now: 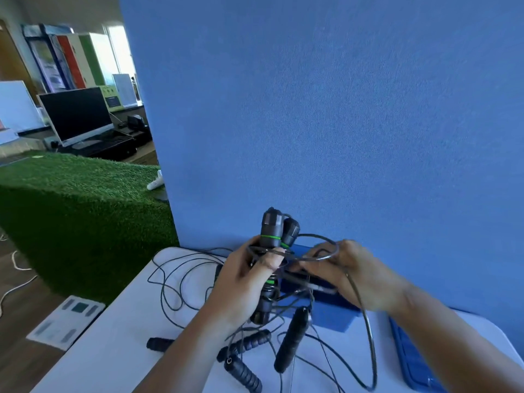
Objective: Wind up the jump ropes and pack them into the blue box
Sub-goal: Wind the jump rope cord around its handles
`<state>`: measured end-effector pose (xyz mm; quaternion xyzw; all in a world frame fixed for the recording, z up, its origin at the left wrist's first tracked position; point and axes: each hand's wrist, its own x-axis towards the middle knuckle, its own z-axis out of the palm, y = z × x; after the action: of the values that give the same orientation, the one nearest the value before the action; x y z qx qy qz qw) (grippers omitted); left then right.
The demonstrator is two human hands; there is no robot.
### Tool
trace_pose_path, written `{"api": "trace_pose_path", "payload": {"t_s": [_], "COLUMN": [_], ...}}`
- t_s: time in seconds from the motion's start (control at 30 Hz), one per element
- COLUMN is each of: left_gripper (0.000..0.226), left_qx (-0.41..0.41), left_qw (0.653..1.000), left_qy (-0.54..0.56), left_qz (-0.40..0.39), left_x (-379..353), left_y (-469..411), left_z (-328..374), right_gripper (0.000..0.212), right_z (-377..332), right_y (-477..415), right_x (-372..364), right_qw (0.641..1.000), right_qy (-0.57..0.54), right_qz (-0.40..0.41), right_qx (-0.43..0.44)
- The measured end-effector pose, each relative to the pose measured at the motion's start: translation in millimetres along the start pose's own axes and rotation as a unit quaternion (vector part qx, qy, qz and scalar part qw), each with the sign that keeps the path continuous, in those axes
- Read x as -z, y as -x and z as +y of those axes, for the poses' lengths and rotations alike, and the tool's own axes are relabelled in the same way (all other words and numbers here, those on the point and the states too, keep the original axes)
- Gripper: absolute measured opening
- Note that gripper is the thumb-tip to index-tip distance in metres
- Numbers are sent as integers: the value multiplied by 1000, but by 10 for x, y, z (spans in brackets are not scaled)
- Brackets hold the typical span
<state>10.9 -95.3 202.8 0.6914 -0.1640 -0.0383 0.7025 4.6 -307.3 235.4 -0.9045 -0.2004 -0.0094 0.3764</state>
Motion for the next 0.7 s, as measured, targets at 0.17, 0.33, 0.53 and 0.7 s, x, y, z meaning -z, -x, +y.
{"api": "trace_pose_path", "payload": {"t_s": [0.17, 0.33, 0.53, 0.7], "left_gripper": [27, 17, 14, 21], "left_qx": [8, 7, 3, 6], "left_qw": [998, 995, 996, 994], "left_qy": [-52, -86, -82, -106], "left_qz": [17, 39, 28, 22], "left_x": [32, 71, 71, 58], "left_y": [18, 55, 40, 56], "left_z": [-91, -144, -196, -292], "right_gripper": [39, 35, 36, 35], "right_z": [-11, -15, -110, -240], "right_y": [-39, -72, -37, -8], "right_x": [106, 278, 299, 356], "right_qw": [981, 922, 866, 832], "right_qy": [-128, -279, -428, -489], "right_qz": [145, 265, 258, 261], "right_qx": [-35, -31, -3, 38]}}
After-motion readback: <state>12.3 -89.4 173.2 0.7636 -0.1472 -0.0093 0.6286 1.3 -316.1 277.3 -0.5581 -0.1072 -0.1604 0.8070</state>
